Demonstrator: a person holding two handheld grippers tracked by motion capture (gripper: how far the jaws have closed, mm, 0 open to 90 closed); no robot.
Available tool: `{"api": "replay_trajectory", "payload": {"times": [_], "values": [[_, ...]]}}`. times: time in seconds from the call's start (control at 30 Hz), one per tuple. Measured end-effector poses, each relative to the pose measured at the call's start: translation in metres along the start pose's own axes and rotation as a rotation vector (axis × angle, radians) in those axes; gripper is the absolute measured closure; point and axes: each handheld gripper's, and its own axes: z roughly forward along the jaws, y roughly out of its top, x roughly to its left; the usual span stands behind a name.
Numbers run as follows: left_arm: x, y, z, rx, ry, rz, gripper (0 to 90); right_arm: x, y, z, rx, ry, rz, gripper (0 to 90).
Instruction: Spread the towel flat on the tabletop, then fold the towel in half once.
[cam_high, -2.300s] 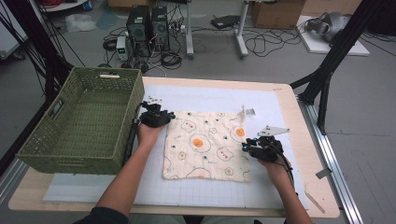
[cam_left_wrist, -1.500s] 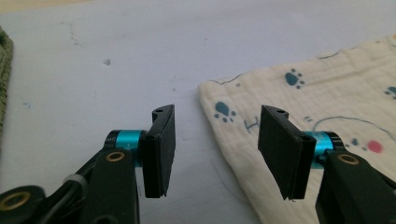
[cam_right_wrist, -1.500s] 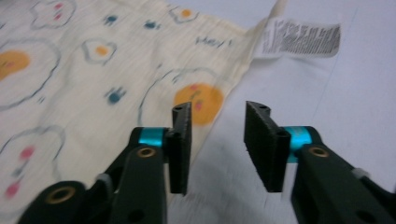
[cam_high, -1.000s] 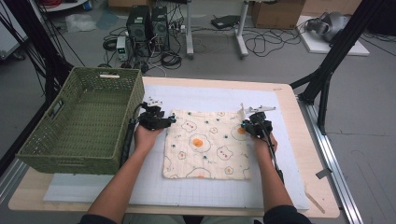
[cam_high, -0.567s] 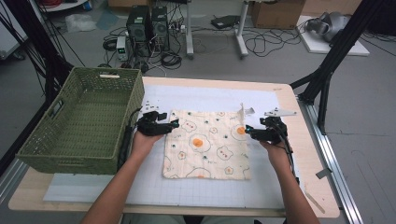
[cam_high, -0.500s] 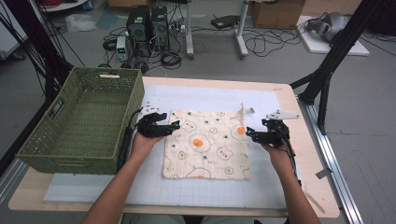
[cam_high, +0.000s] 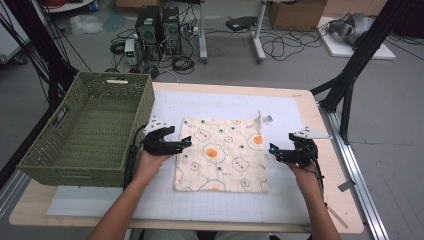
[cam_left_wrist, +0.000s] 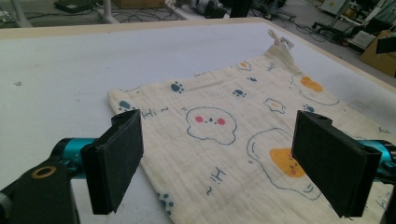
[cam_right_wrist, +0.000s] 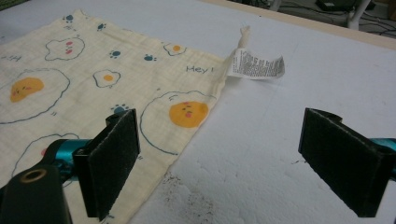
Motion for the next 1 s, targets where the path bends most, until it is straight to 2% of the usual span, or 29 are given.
{"api": "replay_trajectory", "payload": {"times": [0.3,0.43,0.67,0.93,1.0], "values": [[0.0002,-0.0024,0.0016,0.020,0.001,0.002,18.4,0.0018,-0.0002,0.0013,0.012,0.024,-0.021,11.9],[0.0012,-0.0029,0.0033,0.017,-0.008,0.000,19.0,0.0014,0.0001,0.0005,-0.001,0.029,-0.014,11.9],[0.0029,-0.0031,0.0036,0.015,-0.004,-0.012,19.6,0.0002,-0.0024,0.0020,0.015,0.029,-0.008,11.9],[0.0057,-0.0035,0.0063,0.023,0.009,-0.029,20.5,-0.0009,-0.0036,0.0034,0.026,0.032,-0.003,11.9],[0.0085,-0.0010,0.0072,0.020,0.038,-0.041,20.9,-0.0004,-0.0035,0.0027,0.029,0.035,-0.001,11.9]]}}
